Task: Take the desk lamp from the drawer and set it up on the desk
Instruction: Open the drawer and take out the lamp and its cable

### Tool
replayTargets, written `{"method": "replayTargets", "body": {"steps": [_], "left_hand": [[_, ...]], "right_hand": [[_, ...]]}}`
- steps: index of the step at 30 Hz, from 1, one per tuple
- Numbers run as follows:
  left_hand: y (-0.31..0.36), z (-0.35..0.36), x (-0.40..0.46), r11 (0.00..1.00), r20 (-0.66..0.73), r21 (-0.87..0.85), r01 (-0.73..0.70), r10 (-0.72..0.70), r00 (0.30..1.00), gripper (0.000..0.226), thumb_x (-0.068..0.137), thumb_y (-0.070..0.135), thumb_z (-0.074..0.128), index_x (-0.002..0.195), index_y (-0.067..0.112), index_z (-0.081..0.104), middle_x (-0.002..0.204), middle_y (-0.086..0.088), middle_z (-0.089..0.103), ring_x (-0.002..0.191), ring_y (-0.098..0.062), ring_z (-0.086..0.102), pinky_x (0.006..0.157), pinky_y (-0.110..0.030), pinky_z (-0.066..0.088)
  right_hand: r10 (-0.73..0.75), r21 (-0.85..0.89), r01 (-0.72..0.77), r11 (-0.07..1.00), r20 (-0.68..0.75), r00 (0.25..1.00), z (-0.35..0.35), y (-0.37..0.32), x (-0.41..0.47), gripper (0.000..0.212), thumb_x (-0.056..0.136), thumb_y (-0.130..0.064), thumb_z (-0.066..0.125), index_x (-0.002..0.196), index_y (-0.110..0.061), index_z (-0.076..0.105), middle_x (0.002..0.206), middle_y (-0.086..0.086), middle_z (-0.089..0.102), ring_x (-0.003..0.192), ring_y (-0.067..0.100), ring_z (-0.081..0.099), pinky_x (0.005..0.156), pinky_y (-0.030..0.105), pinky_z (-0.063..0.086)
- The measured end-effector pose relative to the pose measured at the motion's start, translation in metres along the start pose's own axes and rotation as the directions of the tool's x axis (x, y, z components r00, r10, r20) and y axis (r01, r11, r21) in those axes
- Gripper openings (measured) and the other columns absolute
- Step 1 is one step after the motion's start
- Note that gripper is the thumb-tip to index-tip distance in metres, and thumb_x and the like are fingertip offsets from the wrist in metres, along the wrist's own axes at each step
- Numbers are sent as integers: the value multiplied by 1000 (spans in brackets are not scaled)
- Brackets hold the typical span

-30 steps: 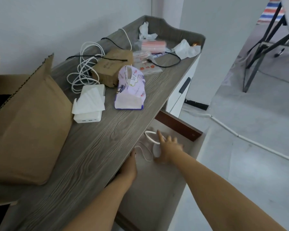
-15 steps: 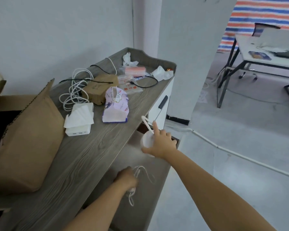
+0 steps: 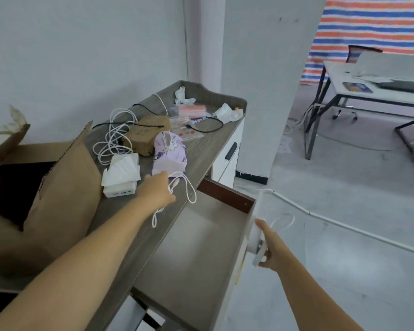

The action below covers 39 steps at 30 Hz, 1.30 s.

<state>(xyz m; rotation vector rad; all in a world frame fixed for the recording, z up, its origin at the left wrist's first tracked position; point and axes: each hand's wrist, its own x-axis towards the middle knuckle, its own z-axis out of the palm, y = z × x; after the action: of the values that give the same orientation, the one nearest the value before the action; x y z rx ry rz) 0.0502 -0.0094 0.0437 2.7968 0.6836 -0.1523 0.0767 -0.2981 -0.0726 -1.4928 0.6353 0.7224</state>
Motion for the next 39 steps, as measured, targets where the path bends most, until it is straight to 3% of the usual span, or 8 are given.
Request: {"method": "replayTargets", "body": {"steps": [3,8,12,16,19,25,33,39], "left_hand": [[-25,17,3,995,86,80,64,-71,994,52,78,29,67,122,13,45,124,-13,52,120,-30,45,85,-40,47],[-34,23,16,992,140,119,33,-50,989,51,78,31,66,121,11,48,123,-11,54,118,-29,47,84,-38,46],[-36,21,21,992,149,118,35,-52,987,46,75,34,67,112,10,53,114,-10,56,109,-29,54,77,-37,48],[-47,22,28,984,121,-166,66,-46,992,25,73,29,66,84,13,49,91,-7,56,83,-24,53,64,-30,40],[-56,20,30,895,82,-438,83,-52,995,23,74,21,65,71,13,44,73,-4,49,70,-23,48,56,-31,32],[-61,20,27,835,65,-546,67,-37,997,23,76,18,65,70,14,43,67,-2,47,69,-24,48,53,-30,31],[-74,18,21,708,132,-697,110,-25,991,20,77,14,61,69,14,43,71,-5,47,65,-20,47,60,-30,37],[-59,12,17,750,98,-659,57,10,995,21,79,16,62,71,14,43,69,-3,47,63,-18,45,54,-27,33]], "right_hand": [[40,17,-40,999,36,999,1,6,4,72,77,-60,64,127,-10,50,106,14,59,80,26,59,62,39,46],[27,129,-44,991,136,990,9,-1,10,65,79,-62,59,120,-12,52,113,16,63,99,33,60,86,47,46],[-12,122,-5,992,138,990,26,-7,11,67,78,-63,61,123,-14,51,118,17,63,105,34,61,85,46,48],[-30,83,19,996,130,991,43,-15,7,69,79,-63,60,128,-16,46,125,19,58,108,35,59,65,41,50],[-21,97,9,995,123,992,50,-17,8,72,77,-63,61,129,-15,46,126,20,58,108,35,60,65,41,50],[-44,101,28,994,156,987,83,-17,11,69,79,-62,59,129,-16,45,124,20,57,102,34,59,62,43,50],[-60,201,-2,980,300,952,138,-19,19,74,71,-65,65,123,-14,57,127,19,62,114,35,61,96,51,48],[-51,131,14,991,276,960,162,-23,17,60,77,-60,63,118,-17,55,119,16,64,103,31,62,64,41,49]]}}
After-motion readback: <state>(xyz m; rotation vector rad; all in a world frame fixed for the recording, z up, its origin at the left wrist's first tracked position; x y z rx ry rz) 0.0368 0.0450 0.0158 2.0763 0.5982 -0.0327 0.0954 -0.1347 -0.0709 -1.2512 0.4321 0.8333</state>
